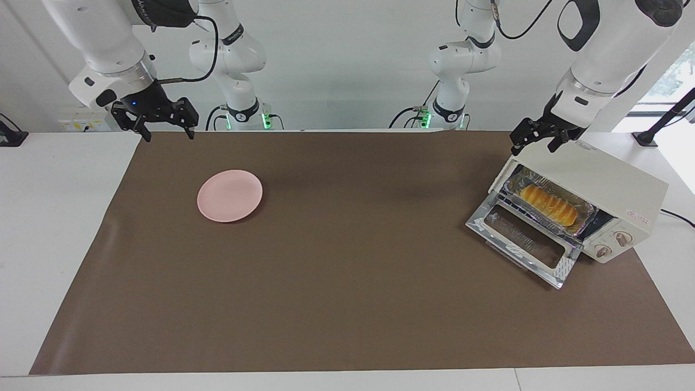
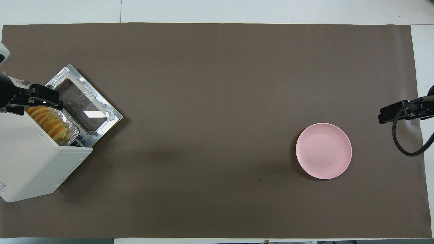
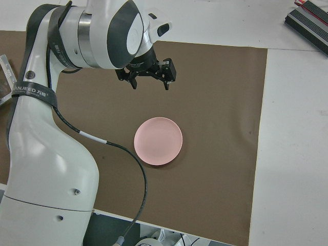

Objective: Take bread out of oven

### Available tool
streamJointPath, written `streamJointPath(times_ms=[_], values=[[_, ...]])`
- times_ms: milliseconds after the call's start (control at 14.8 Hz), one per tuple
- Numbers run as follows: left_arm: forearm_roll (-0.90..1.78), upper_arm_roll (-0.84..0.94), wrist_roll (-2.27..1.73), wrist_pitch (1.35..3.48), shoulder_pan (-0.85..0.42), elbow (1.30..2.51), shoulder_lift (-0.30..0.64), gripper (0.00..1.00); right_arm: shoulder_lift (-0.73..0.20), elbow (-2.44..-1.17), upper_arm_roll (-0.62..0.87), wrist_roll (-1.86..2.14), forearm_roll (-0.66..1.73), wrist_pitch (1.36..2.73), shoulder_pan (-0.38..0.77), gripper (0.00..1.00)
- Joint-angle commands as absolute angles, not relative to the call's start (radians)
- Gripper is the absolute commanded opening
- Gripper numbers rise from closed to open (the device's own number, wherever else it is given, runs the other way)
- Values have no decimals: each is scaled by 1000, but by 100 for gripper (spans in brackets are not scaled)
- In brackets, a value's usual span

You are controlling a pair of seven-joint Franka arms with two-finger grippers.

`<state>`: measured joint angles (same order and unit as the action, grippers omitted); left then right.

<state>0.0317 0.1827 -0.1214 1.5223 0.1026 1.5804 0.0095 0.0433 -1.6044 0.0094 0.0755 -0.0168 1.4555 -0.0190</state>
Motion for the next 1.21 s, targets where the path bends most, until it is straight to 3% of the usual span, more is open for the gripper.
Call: streamJointPath(times_ms=[0,675,877,1147], values=[[25,183,-109,1545,110,1601,-5,100,67,-1631,17,97,-29,1454,-31,100],[21,181,-233,1625,107,1591,1,100,67,-1631,17,97,-29,1454,-31,100],[-60,183,-317,1612,98,1470,128,100,67,-1631,17,97,-29,1454,-31,100],[-248,184,-584,1747,95,1500,230,100,67,-1631,17,97,-29,1454,-31,100]])
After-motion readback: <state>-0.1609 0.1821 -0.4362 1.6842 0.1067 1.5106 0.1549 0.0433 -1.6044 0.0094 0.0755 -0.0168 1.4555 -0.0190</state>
